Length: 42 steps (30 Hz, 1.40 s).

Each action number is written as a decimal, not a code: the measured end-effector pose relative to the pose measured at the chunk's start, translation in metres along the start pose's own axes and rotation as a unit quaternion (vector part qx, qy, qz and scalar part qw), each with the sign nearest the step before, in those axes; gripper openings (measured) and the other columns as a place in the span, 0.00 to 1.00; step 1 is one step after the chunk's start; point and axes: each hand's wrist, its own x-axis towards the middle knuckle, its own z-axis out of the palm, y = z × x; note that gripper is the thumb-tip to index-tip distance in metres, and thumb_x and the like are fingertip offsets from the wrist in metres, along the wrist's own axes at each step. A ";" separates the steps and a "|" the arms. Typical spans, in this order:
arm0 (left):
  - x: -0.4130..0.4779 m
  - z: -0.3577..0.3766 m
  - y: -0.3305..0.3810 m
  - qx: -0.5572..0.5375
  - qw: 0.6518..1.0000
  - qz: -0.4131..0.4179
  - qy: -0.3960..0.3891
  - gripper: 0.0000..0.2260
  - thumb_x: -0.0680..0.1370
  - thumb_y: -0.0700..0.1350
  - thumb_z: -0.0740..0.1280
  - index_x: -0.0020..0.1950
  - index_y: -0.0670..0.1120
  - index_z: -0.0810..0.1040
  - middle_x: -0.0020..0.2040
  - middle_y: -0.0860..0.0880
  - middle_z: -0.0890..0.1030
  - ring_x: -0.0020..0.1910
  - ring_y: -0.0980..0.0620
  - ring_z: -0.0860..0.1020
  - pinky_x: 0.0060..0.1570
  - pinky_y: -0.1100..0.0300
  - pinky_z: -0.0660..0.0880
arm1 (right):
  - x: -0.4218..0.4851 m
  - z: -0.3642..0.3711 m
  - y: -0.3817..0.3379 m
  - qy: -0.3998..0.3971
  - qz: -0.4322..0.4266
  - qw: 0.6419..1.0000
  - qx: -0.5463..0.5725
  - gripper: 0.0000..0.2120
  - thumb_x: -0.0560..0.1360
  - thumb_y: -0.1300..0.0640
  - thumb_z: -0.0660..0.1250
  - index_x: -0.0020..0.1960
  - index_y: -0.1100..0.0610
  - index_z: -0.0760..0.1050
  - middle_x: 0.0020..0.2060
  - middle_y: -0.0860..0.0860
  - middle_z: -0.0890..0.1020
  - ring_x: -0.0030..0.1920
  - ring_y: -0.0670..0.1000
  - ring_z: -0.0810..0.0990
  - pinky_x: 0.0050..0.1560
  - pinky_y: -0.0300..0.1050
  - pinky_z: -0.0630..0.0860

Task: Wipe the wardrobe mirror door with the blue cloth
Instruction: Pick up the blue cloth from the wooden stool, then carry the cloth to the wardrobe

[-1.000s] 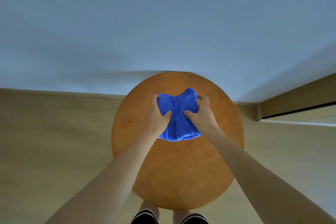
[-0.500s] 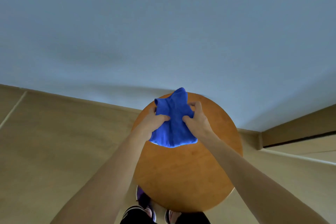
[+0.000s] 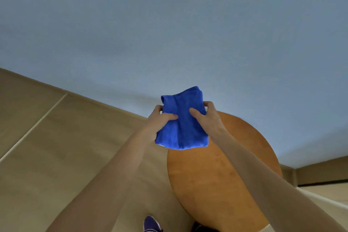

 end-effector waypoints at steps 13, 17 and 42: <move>-0.082 -0.210 -0.031 -0.193 0.974 0.073 0.097 0.25 0.73 0.45 0.78 0.68 0.46 0.75 0.59 0.46 0.85 0.55 0.44 0.85 0.53 0.44 0.83 | -0.038 0.176 -0.099 -0.108 -0.106 0.988 -0.017 0.13 0.81 0.58 0.66 0.63 0.55 0.68 0.53 0.48 0.79 0.52 0.50 0.80 0.52 0.50 0.78; -0.113 -0.258 -0.041 -0.246 0.959 0.087 0.109 0.18 0.77 0.45 0.75 0.67 0.47 0.79 0.58 0.48 0.86 0.57 0.47 0.85 0.52 0.51 0.82 | -0.046 0.228 -0.133 -0.163 -0.148 0.974 -0.043 0.10 0.80 0.59 0.65 0.61 0.56 0.72 0.53 0.49 0.81 0.55 0.54 0.81 0.58 0.56 0.78; -0.109 -0.438 -0.015 -0.430 0.796 0.156 0.396 0.17 0.77 0.35 0.73 0.62 0.48 0.77 0.56 0.48 0.86 0.51 0.47 0.86 0.41 0.53 0.83 | 0.042 0.478 -0.267 -0.391 -0.329 0.851 -0.122 0.06 0.80 0.47 0.64 0.57 0.40 0.73 0.53 0.41 0.81 0.53 0.44 0.81 0.57 0.49 0.77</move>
